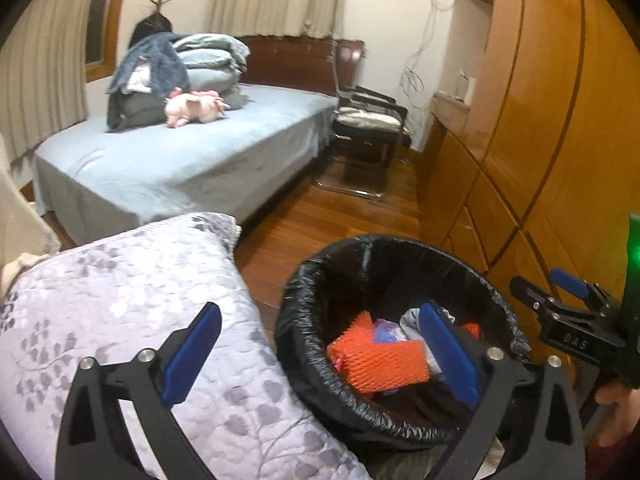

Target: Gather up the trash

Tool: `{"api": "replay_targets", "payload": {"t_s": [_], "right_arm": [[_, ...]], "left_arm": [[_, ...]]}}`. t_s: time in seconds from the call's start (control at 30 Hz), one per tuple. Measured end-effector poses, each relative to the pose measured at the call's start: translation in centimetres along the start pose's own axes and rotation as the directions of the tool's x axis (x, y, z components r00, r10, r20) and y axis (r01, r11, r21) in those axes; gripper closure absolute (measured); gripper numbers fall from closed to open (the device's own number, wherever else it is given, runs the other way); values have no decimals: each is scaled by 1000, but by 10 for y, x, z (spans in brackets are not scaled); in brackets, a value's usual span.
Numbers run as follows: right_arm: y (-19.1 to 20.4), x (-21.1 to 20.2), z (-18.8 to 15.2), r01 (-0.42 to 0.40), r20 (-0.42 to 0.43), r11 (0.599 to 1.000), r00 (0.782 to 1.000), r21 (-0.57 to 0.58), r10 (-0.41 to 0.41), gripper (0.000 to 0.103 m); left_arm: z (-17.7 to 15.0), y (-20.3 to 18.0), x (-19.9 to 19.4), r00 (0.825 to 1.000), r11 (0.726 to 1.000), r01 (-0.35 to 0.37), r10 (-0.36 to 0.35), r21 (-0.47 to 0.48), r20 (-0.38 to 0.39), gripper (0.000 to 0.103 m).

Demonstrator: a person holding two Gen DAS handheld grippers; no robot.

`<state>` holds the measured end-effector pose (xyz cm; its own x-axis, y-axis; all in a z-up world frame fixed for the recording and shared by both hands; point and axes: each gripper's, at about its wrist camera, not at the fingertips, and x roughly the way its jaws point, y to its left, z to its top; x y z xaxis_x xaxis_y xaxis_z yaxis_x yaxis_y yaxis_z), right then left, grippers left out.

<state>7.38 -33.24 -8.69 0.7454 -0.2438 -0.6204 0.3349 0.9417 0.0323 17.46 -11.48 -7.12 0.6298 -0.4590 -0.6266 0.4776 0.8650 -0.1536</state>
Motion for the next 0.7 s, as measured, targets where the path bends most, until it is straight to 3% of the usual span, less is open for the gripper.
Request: {"api": "replay_targets", "payload": {"t_s": [0.4, 0.7], "right_arm": [[40, -67, 9, -58, 51, 994, 997, -88, 63, 5], [50, -106, 13, -97, 93, 990, 990, -102, 107, 5]], "left_arm": [[-7, 12, -73, 991, 992, -117, 120, -45, 60, 6], [-12, 7, -118, 982, 988, -145, 151, -60, 114, 6]]}}
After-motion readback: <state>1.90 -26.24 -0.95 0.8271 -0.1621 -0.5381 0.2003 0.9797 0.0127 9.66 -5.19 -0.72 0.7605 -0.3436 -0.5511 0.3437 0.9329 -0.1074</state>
